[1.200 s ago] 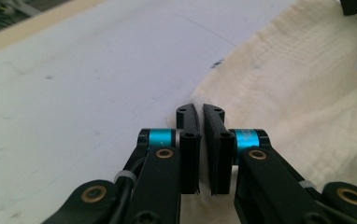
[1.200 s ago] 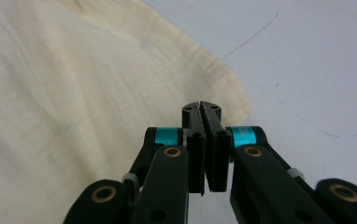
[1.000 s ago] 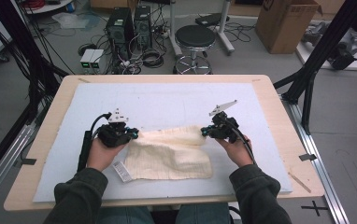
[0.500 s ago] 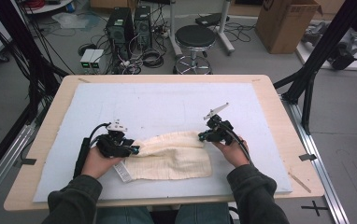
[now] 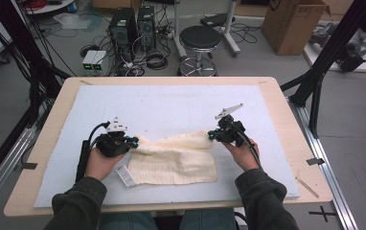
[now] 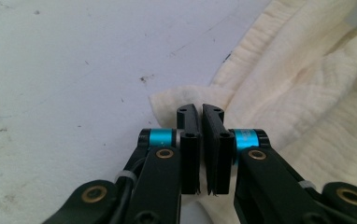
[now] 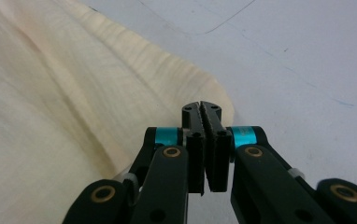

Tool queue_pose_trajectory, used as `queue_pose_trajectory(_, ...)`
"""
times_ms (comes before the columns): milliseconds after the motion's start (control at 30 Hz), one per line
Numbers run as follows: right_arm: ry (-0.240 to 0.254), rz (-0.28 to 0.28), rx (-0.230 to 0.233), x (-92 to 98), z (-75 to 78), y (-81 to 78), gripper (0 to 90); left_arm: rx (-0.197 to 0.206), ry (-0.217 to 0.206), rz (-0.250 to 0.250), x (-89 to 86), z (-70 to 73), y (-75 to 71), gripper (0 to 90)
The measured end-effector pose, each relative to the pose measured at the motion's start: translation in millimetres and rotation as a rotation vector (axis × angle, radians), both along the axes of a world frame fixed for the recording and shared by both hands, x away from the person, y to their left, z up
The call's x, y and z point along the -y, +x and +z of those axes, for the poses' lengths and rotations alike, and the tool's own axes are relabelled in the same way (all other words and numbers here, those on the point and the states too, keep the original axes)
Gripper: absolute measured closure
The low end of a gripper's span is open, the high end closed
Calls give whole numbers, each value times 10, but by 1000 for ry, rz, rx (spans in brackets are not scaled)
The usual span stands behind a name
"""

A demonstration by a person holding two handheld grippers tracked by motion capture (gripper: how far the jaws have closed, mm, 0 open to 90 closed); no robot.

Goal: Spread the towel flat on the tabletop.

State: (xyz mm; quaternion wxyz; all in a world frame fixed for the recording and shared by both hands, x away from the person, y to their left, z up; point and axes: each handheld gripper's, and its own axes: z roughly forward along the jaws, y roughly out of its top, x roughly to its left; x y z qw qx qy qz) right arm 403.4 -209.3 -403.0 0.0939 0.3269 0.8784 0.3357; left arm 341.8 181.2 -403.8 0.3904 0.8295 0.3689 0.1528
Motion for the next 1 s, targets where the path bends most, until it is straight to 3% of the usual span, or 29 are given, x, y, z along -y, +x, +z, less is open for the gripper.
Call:
queue_pose_trajectory(167,-15,15,-13,-12,-5,-29,886,-60,28,-22,13,-35,-48,862)
queue_pose_trajectory(300,-50,40,-48,-60,-64,-40,886,-206,46,-60,-17,-128,-64,862)
queue_pose_trajectory(400,-53,47,-57,-69,-98,-42,885,-219,34,-81,-29,-154,-108,857)
queue_pose_trajectory(533,-54,47,-56,-78,-102,-50,885,-185,11,-92,-50,-125,-146,772)
queue_pose_trajectory(600,-51,47,-48,-72,-94,-52,885,-165,-25,-84,-87,-87,-155,745)
queue_pose_trajectory(767,-45,38,-52,-68,-96,-45,885,-111,-57,-64,-164,26,-145,690)
queue_pose_trajectory(1000,-36,42,-59,-72,-120,-26,885,-49,-96,-24,-189,229,-3,656)
